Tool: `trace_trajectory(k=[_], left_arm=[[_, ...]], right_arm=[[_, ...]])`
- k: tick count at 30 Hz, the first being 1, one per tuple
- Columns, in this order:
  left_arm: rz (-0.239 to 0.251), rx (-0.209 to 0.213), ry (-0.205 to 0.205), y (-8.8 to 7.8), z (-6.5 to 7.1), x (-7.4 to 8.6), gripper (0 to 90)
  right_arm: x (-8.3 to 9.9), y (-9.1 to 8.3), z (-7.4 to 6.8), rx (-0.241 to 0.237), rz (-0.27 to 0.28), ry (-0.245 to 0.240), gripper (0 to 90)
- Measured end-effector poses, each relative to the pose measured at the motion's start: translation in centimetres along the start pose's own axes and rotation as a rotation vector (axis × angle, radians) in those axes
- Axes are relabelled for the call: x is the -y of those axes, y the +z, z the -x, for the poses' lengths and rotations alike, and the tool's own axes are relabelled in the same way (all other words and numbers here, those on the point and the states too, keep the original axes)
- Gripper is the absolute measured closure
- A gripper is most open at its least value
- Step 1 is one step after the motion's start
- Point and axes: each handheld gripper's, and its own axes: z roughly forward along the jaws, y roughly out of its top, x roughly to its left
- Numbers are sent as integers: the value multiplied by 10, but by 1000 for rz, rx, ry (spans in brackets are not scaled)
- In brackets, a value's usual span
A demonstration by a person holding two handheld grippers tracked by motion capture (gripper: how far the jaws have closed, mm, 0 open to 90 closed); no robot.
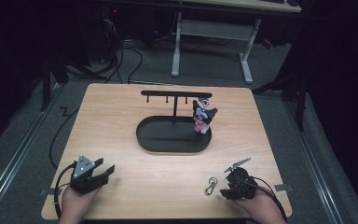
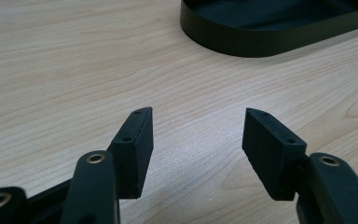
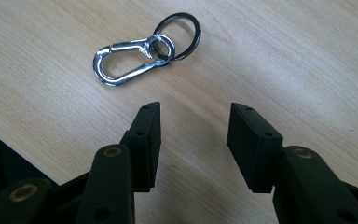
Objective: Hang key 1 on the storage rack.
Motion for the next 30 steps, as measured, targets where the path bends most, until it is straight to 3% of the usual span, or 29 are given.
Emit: trace_trajectory(k=[10, 20, 27, 30], left_arm=[[-4, 6, -2, 1, 0, 0, 437], [-6, 8, 4, 1, 0, 1, 436], [-7, 8, 1, 0, -1, 1, 435], [-7, 8, -1, 0, -1, 1, 435]], right_arm=[[-9, 3, 0, 5, -73, -27, 541], [-34, 5, -6, -26, -75, -39, 541], [-41, 17, 4, -72, -82, 16, 541], [-42, 20, 3, -84, -76, 11, 580]])
